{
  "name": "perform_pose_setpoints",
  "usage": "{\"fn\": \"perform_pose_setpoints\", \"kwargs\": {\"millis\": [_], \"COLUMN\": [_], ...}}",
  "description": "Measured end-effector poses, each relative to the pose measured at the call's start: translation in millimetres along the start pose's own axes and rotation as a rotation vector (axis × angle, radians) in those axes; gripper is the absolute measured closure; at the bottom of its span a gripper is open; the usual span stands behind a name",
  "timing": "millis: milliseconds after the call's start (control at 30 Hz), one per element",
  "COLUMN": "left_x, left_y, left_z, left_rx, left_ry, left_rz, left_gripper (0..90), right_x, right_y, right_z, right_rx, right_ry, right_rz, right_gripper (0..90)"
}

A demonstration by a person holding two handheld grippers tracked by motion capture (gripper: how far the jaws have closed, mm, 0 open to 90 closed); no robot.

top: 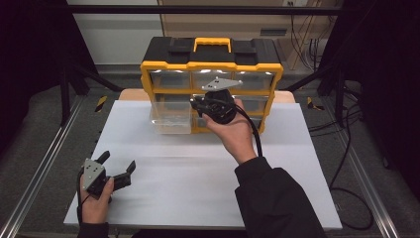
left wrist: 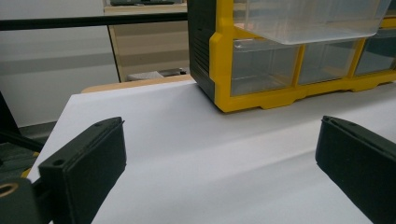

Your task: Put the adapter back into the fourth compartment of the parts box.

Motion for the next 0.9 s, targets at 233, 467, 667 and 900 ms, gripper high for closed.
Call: {"fn": "perform_pose_setpoints", "kwargs": {"millis": [233, 467, 667, 900], "left_x": [0.1, 0.4, 0.4, 0.2], "left_y": [-0.3, -0.5, -0.6, -0.8], "left_z": [0.2, 0.5, 0.5, 0.4], "left_rx": [-0.002, -0.003, -0.003, -0.003], "left_ry": [0.001, 0.0, 0.002, 0.004], "left_rz": [0.002, 0.002, 0.003, 0.002], "left_gripper": [1.2, 1.2, 1.2, 1.2], "right_x": [2.2, 2.2, 2.7, 3.2], "right_y": [-4.0, -8.3, -13.2, -18.3], "right_z": [-3.6, -6.6, -10.0, -12.6], "right_rx": [0.0, 0.001, -0.001, -0.004], "right_ry": [-0.003, -0.006, -0.008, -0.01], "right_rz": [0.006, 0.005, 0.009, 0.006], "right_gripper": [76.3, 76.3, 76.2, 76.3]}}
Point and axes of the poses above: each handheld gripper's, and its own axes: z roughly backward along the jaws, y roughly out of its underside, x roughly to its left, the point moved 4 cm from there along -z, roughly forward along the jaws, and after that the axes turned 14 degrees about y, right-handed, at the moved point
